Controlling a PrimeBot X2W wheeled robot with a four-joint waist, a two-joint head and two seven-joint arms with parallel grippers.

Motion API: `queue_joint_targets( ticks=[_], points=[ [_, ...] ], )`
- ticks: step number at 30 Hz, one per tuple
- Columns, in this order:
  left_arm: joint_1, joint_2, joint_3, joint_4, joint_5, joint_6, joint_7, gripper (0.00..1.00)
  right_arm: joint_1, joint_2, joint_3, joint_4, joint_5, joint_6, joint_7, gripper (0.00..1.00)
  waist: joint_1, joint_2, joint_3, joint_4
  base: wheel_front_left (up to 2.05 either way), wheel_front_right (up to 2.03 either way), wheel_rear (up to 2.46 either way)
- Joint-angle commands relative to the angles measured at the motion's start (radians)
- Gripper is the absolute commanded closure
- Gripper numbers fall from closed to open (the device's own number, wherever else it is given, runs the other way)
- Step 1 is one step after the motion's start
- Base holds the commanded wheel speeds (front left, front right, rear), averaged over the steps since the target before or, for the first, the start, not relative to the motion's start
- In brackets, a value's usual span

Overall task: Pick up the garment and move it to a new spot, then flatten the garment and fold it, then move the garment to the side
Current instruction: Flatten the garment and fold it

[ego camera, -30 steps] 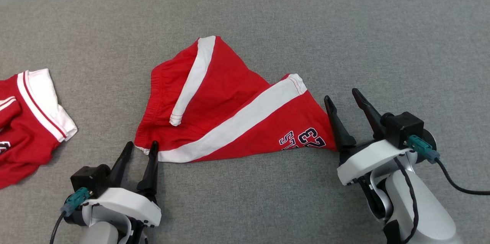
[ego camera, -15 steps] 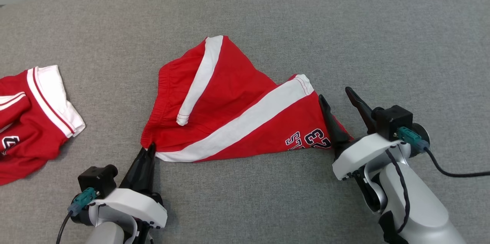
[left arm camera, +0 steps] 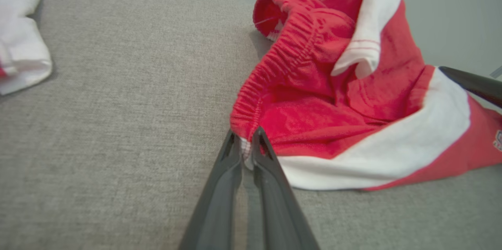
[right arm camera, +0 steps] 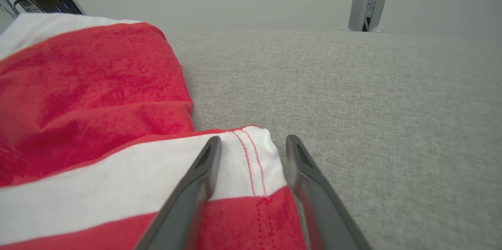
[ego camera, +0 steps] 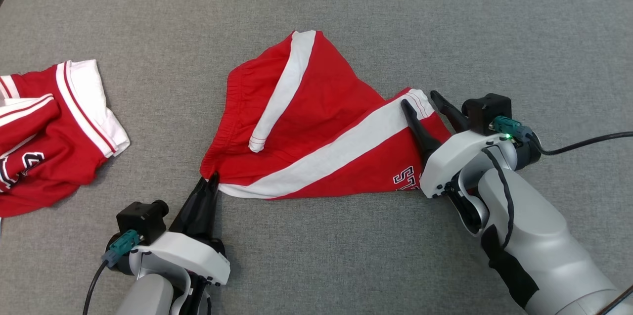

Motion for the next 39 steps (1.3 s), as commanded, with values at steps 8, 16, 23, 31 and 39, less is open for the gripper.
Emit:
queue_joint_targets(
  ticks=[8, 16, 23, 31, 39],
  points=[
    [-0.032, 0.001, 0.002, -0.013, -0.006, -0.001, 0.0, 1.0, -0.061, -0.006, 0.064, 0.064, 0.074, 0.0, -0.008, 1.0, 0.0, 0.0, 0.016, 0.008, 0.0, 0.0, 0.0],
    [-0.044, 0.026, 0.033, -0.08, 0.012, -0.001, 0.0, 1.0, -0.054, -0.013, -0.019, -0.026, 0.067, 0.0, -0.012, 1.0, 0.0, 0.0, -0.036, -0.018, 0.0, 0.0, 0.0],
    [-0.026, 0.047, 0.05, -0.073, 0.026, -0.001, 0.0, 1.0, 0.022, -0.009, -0.014, -0.016, 0.09, 0.0, -0.012, 0.46, 0.0, 0.0, -0.08, -0.033, 0.0, 0.0, 0.0],
    [-0.041, 0.02, 0.037, -0.051, 0.018, -0.001, 0.0, 1.0, -0.01, -0.015, 0.144, 0.014, 0.197, 0.0, 0.031, 0.0, 0.0, 0.0, -0.026, -0.006, 0.0, 0.0, 0.0],
    [-0.064, 0.005, 0.017, -0.047, 0.012, -0.001, 0.0, 1.0, -0.074, -0.031, 0.197, 0.084, 0.244, 0.0, 0.056, 0.0, 0.0, 0.0, 0.004, 0.03, 0.0, 0.0, 0.0]
  ],
)
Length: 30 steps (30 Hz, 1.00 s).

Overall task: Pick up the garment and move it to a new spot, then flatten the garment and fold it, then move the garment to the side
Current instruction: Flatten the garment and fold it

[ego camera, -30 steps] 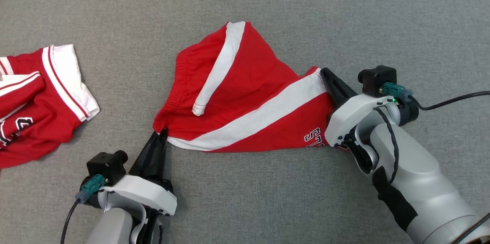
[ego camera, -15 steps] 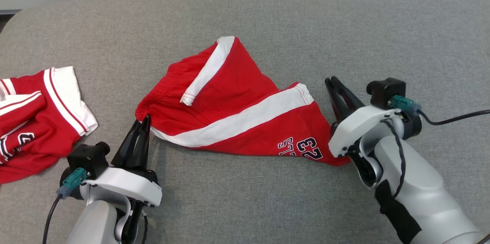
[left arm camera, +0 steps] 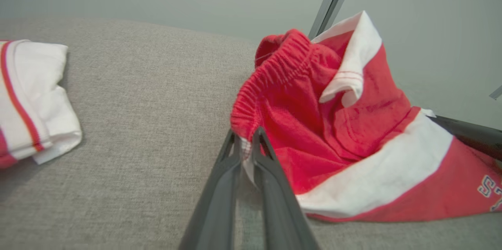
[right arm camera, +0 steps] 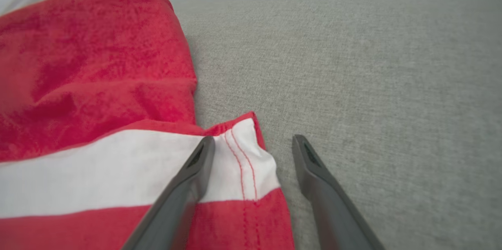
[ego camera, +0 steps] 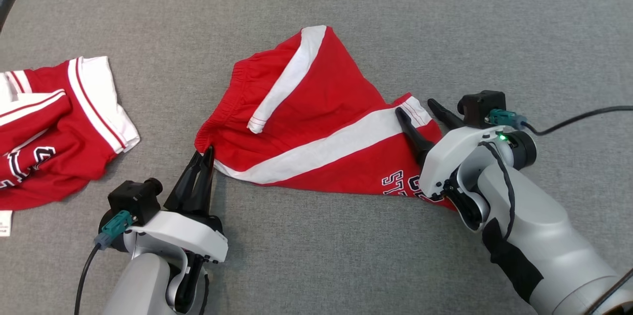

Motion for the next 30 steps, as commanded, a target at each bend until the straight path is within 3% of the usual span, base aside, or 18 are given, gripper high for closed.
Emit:
queue_joint_targets(
  ticks=[1, 2, 3, 4, 6, 7, 19, 25, 30],
  points=[
    [-0.015, 0.003, 0.001, 0.002, -0.007, -0.001, 0.0, 1.0, -0.011, -0.006, 0.013, 0.017, 0.013, 0.0, 0.018, 0.0, 0.0, 0.0, 0.007, 0.01, 0.0, 0.0, 0.0],
    [-0.019, 0.002, 0.0, 0.002, -0.008, -0.001, 0.0, 1.0, -0.015, -0.007, 0.026, 0.023, 0.018, 0.0, 0.029, 0.0, 0.0, 0.0, 0.01, 0.013, 0.0, 0.0, 0.0],
    [-0.022, 0.001, 0.0, 0.001, -0.008, -0.001, 0.0, 1.0, -0.016, -0.009, 0.037, 0.028, 0.024, 0.0, 0.038, 0.11, 0.0, 0.0, 0.012, 0.015, 0.0, 0.0, 0.0],
    [-0.025, 0.0, 0.0, 0.002, -0.008, -0.001, 0.0, 1.0, -0.019, -0.011, 0.045, 0.031, 0.031, 0.0, 0.042, 0.32, 0.0, 0.0, 0.014, 0.016, 0.0, 0.0, 0.0],
    [-0.029, 0.0, 0.001, 0.001, -0.008, -0.001, 0.0, 1.0, -0.021, -0.014, 0.059, 0.035, 0.047, 0.0, 0.044, 0.95, 0.0, 0.0, 0.016, 0.017, 0.0, 0.0, 0.0],
    [-0.028, -0.001, 0.002, 0.001, -0.008, -0.001, 0.0, 1.0, -0.019, -0.015, 0.069, 0.036, 0.054, 0.0, 0.045, 1.0, 0.0, 0.0, 0.015, 0.017, 0.0, 0.0, 0.0],
    [-0.01, 0.027, 0.014, -0.033, 0.007, -0.001, 0.0, 1.0, -0.024, -0.04, 0.032, 0.007, 0.115, 0.0, -0.061, 1.0, 0.0, 0.0, -0.096, -0.036, 0.0, 0.0, 0.0],
    [-0.056, 0.091, -0.021, -0.058, -0.008, -0.001, 0.0, 1.0, 0.012, -0.074, -0.091, -0.128, 0.087, 0.0, -0.063, 1.0, 0.0, 0.0, -0.204, -0.087, 0.0, 0.0, 0.0],
    [-0.149, 0.178, -0.109, -0.029, -0.053, -0.001, 0.009, 1.0, 0.036, -0.108, -0.186, -0.251, 0.041, 0.0, -0.063, 1.0, 0.0, 0.0, -0.269, -0.127, 0.0, 0.0, 0.0]
  ],
)
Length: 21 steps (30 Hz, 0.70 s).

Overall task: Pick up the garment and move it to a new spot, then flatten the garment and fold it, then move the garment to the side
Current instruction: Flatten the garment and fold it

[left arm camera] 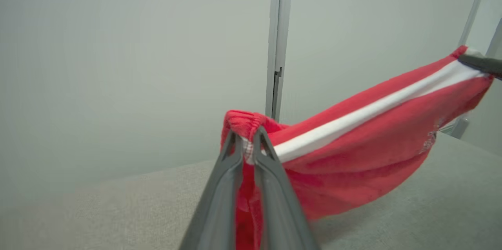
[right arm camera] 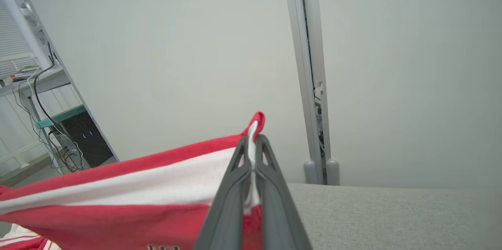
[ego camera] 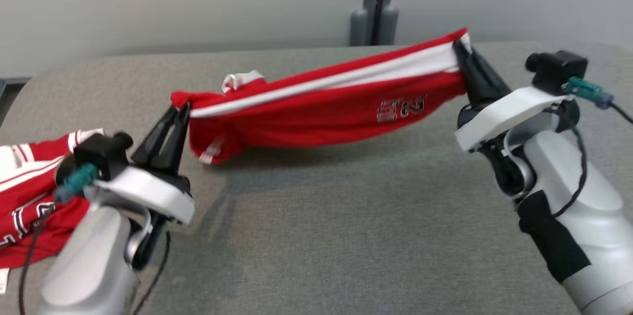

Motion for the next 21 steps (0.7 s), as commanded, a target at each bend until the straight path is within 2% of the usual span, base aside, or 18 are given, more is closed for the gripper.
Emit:
queue_joint_targets(
  ticks=[1, 5, 9, 14, 17, 21],
  points=[
    [-0.058, 0.033, -0.018, 0.005, -0.027, 0.0, 0.022, 1.0, 0.007, -0.025, -0.027, -0.03, -0.01, -0.001, -0.007, 1.0, 0.0, 0.0, -0.045, -0.042, 0.0, 0.0, 0.0],
    [-0.18, 0.088, -0.054, -0.007, -0.113, 0.0, 0.149, 1.0, -0.038, -0.062, -0.071, -0.094, -0.03, -0.001, -0.007, 1.0, 0.0, 0.0, -0.019, -0.054, 0.0, 0.0, 0.0],
    [-0.315, 0.125, -0.069, -0.011, -0.171, 0.001, 0.283, 1.0, -0.112, -0.093, -0.093, -0.123, -0.05, -0.002, 0.031, 1.0, 0.0, 0.0, 0.058, -0.057, 0.0, 0.0, 0.0],
    [-0.482, 0.147, -0.095, 0.015, -0.158, 0.001, 0.356, 1.0, -0.222, -0.092, -0.106, -0.102, -0.096, -0.003, 0.071, 1.0, 0.0, 0.0, 0.182, -0.059, 0.0, 0.0, 0.0],
    [-0.63, 0.133, -0.099, 0.054, -0.118, 0.004, 0.32, 1.0, -0.339, -0.084, -0.12, -0.061, -0.169, -0.003, 0.046, 1.0, 0.0, 0.0, 0.268, -0.056, 0.0, 0.0, 0.0],
    [-0.785, 0.087, -0.061, 0.131, -0.11, 0.026, 0.199, 1.0, -0.483, -0.06, -0.191, -0.012, -0.279, -0.003, 0.003, 1.0, 0.0, 0.0, 0.342, -0.054, 0.0, 0.0, 0.0]
  ],
)
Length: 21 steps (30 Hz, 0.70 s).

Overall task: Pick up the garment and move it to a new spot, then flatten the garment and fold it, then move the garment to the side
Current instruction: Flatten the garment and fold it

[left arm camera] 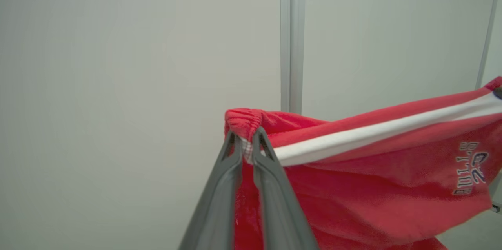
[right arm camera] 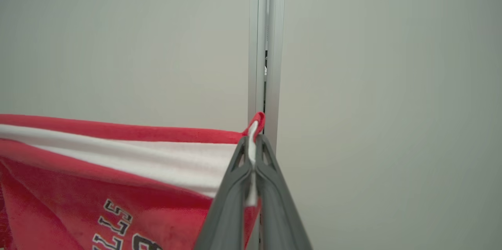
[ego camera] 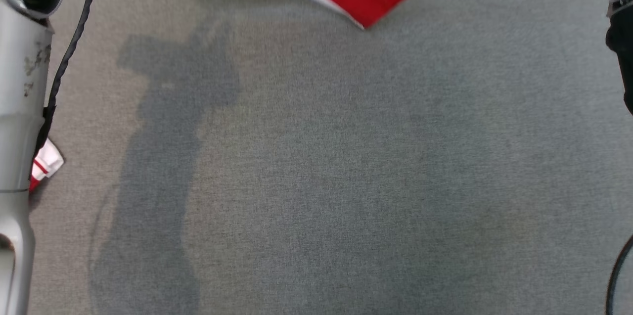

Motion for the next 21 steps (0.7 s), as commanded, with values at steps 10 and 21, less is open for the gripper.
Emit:
queue_joint_targets(
  ticks=[10, 21],
  points=[
    [0.253, -0.073, -0.046, 0.223, -0.085, -0.014, -0.164, 1.0, 0.276, 0.06, -0.043, -0.093, -0.014, -0.006, -0.013, 1.0, 0.0, 0.0, -0.046, -0.003, 0.0, 0.0, 0.0],
    [0.813, -0.145, -0.046, 0.239, -0.109, -0.015, -0.196, 1.0, 0.872, 0.012, 0.058, -0.232, 0.205, -0.006, -0.014, 1.0, 0.0, 0.0, -0.282, 0.015, 0.0, 0.0, 0.0]
  ],
)
